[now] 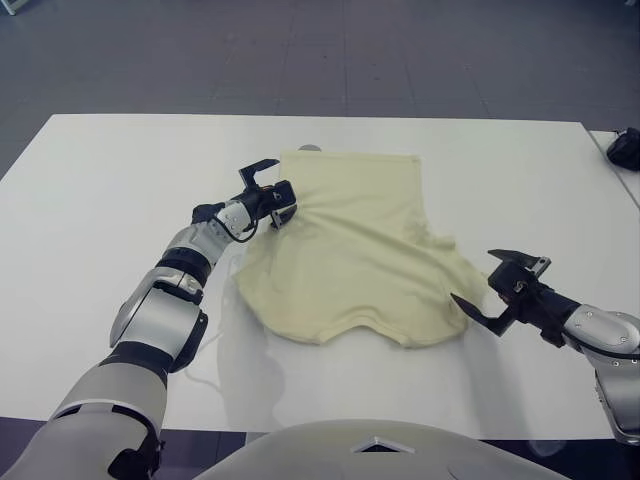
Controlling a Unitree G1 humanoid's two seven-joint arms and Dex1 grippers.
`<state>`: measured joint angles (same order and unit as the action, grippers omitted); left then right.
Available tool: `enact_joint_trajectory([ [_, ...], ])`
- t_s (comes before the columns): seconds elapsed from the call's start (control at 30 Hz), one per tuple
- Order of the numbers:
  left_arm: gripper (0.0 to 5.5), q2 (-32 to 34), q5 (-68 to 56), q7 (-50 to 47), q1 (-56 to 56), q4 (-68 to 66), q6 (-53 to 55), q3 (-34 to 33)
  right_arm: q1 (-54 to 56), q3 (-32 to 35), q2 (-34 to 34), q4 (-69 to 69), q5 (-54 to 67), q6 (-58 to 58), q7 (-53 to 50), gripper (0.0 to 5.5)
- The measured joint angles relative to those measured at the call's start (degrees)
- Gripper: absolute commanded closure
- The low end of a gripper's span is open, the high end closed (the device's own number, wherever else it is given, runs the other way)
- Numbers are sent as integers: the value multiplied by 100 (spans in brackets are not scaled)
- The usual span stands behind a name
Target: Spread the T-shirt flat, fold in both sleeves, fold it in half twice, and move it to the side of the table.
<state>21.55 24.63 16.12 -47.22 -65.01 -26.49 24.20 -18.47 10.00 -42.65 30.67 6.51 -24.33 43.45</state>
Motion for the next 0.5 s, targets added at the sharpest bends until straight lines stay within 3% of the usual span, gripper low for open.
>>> enact_joint_trajectory([
  [0.13,10,294,-16,342,84,540,-135,-94,224,229,9,550,865,-480,282,11],
  [0.27,10,1052,-655,750,581,2351,109,-842,466,642,245,563,1218,-1402,-332,11],
  [0.33,10,1339,-1160,940,1226,3539,601,-1366,408,763,500,612,1373,-1672,-583,11],
  [0.5,10,1325,-2329,1031,3347,5932,2212,-2356,20,1031,1015,704,1603,-2010,-975,11],
])
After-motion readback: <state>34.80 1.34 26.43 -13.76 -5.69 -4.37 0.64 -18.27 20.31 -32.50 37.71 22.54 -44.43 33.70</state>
